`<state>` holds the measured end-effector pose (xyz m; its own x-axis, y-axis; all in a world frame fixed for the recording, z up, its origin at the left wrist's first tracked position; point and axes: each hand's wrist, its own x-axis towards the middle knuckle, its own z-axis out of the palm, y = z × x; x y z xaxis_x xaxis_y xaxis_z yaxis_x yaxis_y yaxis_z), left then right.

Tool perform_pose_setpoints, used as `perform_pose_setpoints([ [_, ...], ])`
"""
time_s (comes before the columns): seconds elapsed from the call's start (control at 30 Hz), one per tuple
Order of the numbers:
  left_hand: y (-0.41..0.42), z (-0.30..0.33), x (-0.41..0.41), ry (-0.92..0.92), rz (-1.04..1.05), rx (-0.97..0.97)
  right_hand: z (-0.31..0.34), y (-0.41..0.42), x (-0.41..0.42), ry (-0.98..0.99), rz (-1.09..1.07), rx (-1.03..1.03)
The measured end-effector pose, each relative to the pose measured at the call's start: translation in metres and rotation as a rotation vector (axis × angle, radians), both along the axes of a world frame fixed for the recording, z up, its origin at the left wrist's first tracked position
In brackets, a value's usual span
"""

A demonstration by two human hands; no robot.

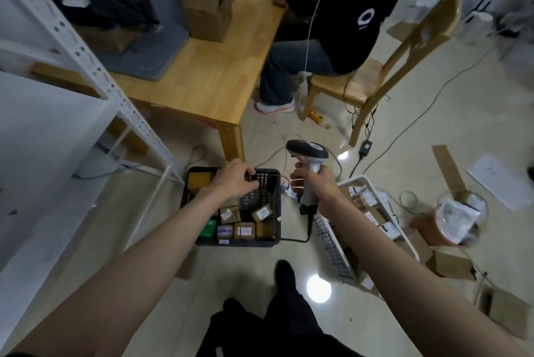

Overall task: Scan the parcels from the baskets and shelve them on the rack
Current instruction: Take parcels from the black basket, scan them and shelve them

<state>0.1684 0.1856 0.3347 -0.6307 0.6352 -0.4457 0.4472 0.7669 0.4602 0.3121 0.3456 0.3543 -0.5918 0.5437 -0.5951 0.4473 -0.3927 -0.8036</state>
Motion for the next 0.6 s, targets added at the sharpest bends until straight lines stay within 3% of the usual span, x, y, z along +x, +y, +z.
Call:
perform_pose_setpoints([
  [0.4,0.029,-0.093,0.005,-0.139,0.111,-0.150,-0.103,0.066,-0.010,-0.098,-0.006,-0.157],
  [0.6,0.034,-0.176,-0.009,-0.247,0.196,-0.197,-0.172,0.069,-0.032,-0.163,-0.036,-0.254],
])
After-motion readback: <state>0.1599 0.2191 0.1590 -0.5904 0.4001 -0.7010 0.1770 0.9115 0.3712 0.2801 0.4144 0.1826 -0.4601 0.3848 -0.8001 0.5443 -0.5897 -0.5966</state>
